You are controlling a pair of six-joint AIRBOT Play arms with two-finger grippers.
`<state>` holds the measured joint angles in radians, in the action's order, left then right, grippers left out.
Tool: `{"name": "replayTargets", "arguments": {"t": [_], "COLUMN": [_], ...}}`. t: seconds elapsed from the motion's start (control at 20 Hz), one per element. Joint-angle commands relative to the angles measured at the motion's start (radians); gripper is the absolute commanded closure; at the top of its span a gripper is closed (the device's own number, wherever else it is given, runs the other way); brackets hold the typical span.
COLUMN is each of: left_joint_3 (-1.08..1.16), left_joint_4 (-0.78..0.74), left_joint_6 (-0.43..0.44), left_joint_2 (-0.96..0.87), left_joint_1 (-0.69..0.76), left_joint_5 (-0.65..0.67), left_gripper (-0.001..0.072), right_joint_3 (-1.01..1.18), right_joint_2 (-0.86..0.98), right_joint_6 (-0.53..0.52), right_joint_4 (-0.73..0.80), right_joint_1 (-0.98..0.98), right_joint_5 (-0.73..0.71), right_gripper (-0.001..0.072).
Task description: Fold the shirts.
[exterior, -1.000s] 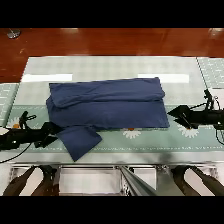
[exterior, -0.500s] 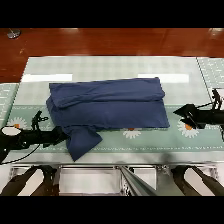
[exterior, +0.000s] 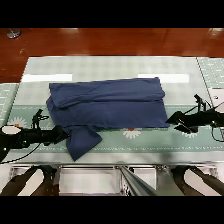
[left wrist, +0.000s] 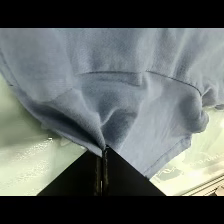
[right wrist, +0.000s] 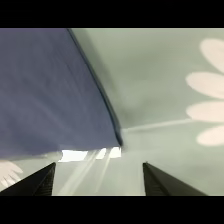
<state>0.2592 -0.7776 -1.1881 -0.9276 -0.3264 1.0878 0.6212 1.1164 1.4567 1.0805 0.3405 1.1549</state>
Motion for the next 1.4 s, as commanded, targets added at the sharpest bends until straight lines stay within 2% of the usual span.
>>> {"name": "replayTargets", "arguments": {"t": [0.0,0.2,0.4,0.5,0.55,0.6,0.65,0.85,0.95,1.05,1.2,1.35], "left_joint_3": [0.001,0.000,0.000,0.001,0.001,0.002,0.006,0.089,0.161,0.227,0.336,0.495], "left_joint_4": [0.001,0.001,0.005,0.023,0.034,0.039,0.038,0.038,0.040,0.065,0.117,0.121], "left_joint_6": [0.002,0.002,0.002,0.002,-0.002,-0.013,-0.012,-0.010,-0.071,-0.081,-0.082,-0.113], "left_joint_2": [0.000,0.000,0.000,0.000,0.000,0.000,0.000,0.003,0.002,-0.002,-0.078,-0.230], "left_joint_1": [0.001,0.001,0.001,0.001,0.000,0.001,0.000,-0.047,-0.093,-0.110,-0.031,0.055], "left_joint_5": [0.000,-0.005,-0.014,-0.015,-0.007,0.010,0.023,0.048,0.042,-0.018,-0.122,-0.181], "left_gripper": [0.0675,0.0675,0.0675,0.0675,0.0675,0.0675,0.0675,0.0675,0.0675,0.0675,0.0675,0.0675], "right_joint_3": [0.043,0.052,0.052,0.052,0.052,0.052,0.056,0.153,0.229,0.305,0.424,0.571], "right_joint_2": [0.089,0.152,0.182,0.190,0.196,0.197,0.197,0.197,0.197,0.201,0.257,0.363], "right_joint_6": [0.002,0.000,-0.050,-0.050,-0.048,-0.050,-0.072,-0.117,-0.114,-0.130,-0.145,-0.097], "right_joint_4": [-0.040,-0.056,-0.171,-0.177,-0.188,-0.196,-0.199,-0.188,-0.183,-0.182,-0.182,-0.185], "right_joint_1": [-0.027,-0.027,-0.032,-0.069,-0.090,-0.106,-0.115,-0.071,-0.026,-0.008,-0.071,-0.108], "right_joint_5": [-0.030,-0.015,-0.027,-0.053,-0.063,-0.074,-0.080,-0.001,0.008,0.000,-0.009,-0.056], "right_gripper": [0.0087,0.0087,0.0087,0.0088,0.0133,0.0357,0.0696,0.0686,0.0685,0.0686,0.0685,0.0685]}}
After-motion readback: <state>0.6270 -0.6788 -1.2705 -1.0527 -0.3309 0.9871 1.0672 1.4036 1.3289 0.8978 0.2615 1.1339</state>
